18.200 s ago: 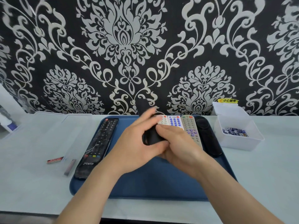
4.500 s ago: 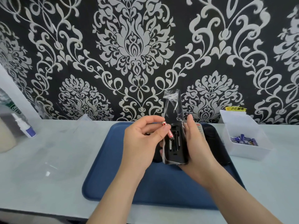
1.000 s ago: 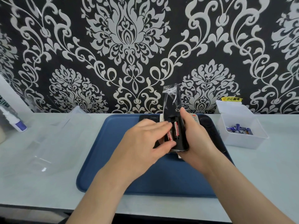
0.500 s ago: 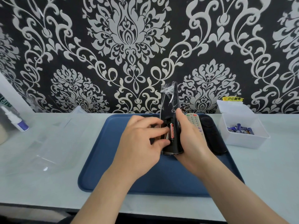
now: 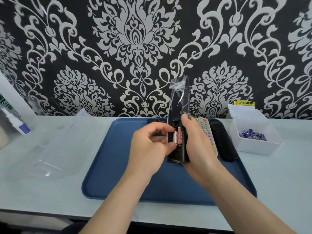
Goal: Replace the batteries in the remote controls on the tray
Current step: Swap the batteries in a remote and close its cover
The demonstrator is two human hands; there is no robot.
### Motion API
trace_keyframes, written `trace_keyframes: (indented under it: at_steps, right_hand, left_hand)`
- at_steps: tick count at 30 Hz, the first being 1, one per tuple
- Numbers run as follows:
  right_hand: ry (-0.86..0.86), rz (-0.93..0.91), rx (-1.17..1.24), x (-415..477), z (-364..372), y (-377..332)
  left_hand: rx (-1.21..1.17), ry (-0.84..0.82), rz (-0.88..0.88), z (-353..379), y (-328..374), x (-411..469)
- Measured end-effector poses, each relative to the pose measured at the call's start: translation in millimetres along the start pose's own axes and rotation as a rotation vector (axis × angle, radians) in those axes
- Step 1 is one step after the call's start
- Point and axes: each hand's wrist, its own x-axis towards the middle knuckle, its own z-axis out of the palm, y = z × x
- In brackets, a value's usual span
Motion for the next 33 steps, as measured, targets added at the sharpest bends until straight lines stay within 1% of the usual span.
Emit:
trace_keyframes:
  at_steps: [3,6,7,10,11,12,13,14,15,16,17,18,20,21,23,27,28,29,30,33]
  right_hand:
    - [-0.011,0.029,0.018,-0.8,1.0,5.6]
    - [-0.104,0.064,0.028,-2.5,-1.1,1.0]
    - [-0.142,0.071,0.022,-3.2,-1.3,-1.1]
    - [-0.195,0.079,0.034,-0.8,-6.1,-5.2]
    - [-0.195,0.095,0.057,-0.6,-6.7,-5.5]
    - [-0.185,0.114,0.088,0.3,-7.9,-5.6]
    - [-0.173,0.133,0.118,1.2,-9.1,-5.8]
    - [-0.163,0.147,0.14,1.1,-10.0,-5.0]
    - [-0.16,0.151,0.147,1.1,-10.2,-4.4]
    - [-0.161,0.15,0.142,0.7,-10.1,-3.4]
    - [-0.164,0.149,0.129,0.2,-9.3,-2.2]
    - [-0.168,0.149,0.112,-0.1,-8.7,-0.9]
    - [-0.169,0.155,0.096,-0.7,-6.7,1.9]
    - [-0.165,0.16,0.094,-1.1,-5.1,3.2]
    - [-0.154,0.169,0.099,-1.6,-3.2,5.2]
    - [-0.115,0.192,0.111,-2.0,-1.3,4.7]
    - [-0.101,0.201,0.119,-1.8,-0.9,4.4]
    - [-0.088,0.209,0.128,-1.3,-0.9,4.8]
    - [-0.077,0.216,0.134,-0.7,-0.9,4.9]
    - [-0.065,0.245,0.139,0.0,0.5,5.5]
  left_hand:
    - [-0.121,0.011,-0.087,0.4,-2.9,3.3]
    - [-0.167,-0.026,-0.118,-2.2,-8.1,8.1]
    - [-0.181,-0.06,-0.125,-4.7,-9.1,9.0]
    - [-0.205,-0.246,-0.124,-16.4,-6.3,12.8]
    - [-0.203,-0.288,-0.114,-23.6,-6.0,13.4]
    - [-0.176,-0.293,-0.099,-31.0,-5.4,14.9]
    - [-0.09,-0.252,-0.076,-39.4,-6.6,17.0]
    - [0.077,-0.181,-0.041,-48.2,-9.1,18.0]
    - [0.319,-0.121,0.005,-56.5,-11.0,18.7]
    - [0.589,-0.102,0.034,-63.6,-13.1,18.3]
    - [0.823,-0.13,0.034,-69.1,-15.4,17.5]
    - [0.978,-0.186,-0.002,-72.7,-17.4,15.7]
    - [1.073,-0.314,-0.109,-74.6,-20.2,10.9]
    - [1.097,-0.363,-0.124,-73.7,-21.7,8.3]
    - [1.149,-0.418,-0.093,-69.0,-24.4,6.1]
    - [1.11,-0.431,-0.031,-66.9,-29.5,6.4]
    - [1.062,-0.421,-0.019,-69.4,-29.4,7.2]
    - [0.944,-0.391,-0.018,-71.9,-28.4,7.9]
    - [0.75,-0.339,-0.036,-73.9,-25.0,8.0]
    - [0.001,-0.164,-0.095,-73.6,-10.6,7.4]
